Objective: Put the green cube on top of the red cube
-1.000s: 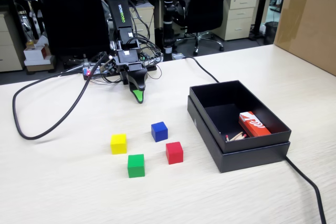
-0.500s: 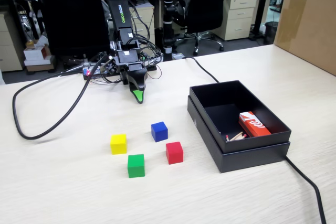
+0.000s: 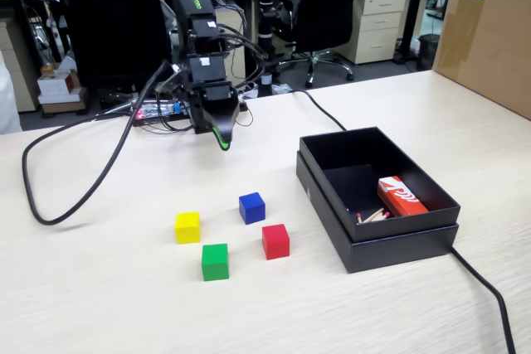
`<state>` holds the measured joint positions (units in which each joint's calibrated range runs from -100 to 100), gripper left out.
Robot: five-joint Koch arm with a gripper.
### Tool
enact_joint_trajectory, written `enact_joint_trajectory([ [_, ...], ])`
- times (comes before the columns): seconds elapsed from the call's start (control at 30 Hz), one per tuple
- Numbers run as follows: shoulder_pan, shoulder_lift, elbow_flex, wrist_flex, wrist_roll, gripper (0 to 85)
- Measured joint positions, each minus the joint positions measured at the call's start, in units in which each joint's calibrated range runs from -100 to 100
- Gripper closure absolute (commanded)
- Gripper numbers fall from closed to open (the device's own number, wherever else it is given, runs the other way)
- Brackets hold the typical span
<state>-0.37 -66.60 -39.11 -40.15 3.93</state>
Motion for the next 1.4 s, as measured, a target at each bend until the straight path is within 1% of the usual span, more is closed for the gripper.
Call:
enact_joint_trajectory([
  [0.07, -0.24, 4.14, 4.02, -1.7, 0.0, 38.4],
  [0.17, -0.93, 15.4, 16.16, -5.5, 0.05, 40.0],
  [0.2, -1.56, 23.56, 24.92, -7.67, 0.05, 40.0],
  [0.23, -1.56, 23.95, 25.47, -7.74, 0.05, 40.0],
  [0.3, -2.25, 32.1, 33.77, -10.07, 0.05, 40.0],
  [0.37, -3.13, 43.5, 44.36, -10.22, 0.1, 40.0],
  [0.4, -3.17, 43.88, 44.73, -10.22, 0.05, 40.0],
  [0.6, -5.13, 62.78, 59.06, -10.3, 0.1, 40.0],
  [0.83, -5.37, 76.89, 65.08, -10.3, -0.15, 40.0],
  [1.17, -4.93, 85.18, 70.2, -10.07, -1.32, 40.0],
  [1.23, -4.79, 86.99, 70.2, -7.43, -1.95, 40.0],
  [1.4, -4.69, 90.1, 70.29, -5.5, -2.2, 40.0],
])
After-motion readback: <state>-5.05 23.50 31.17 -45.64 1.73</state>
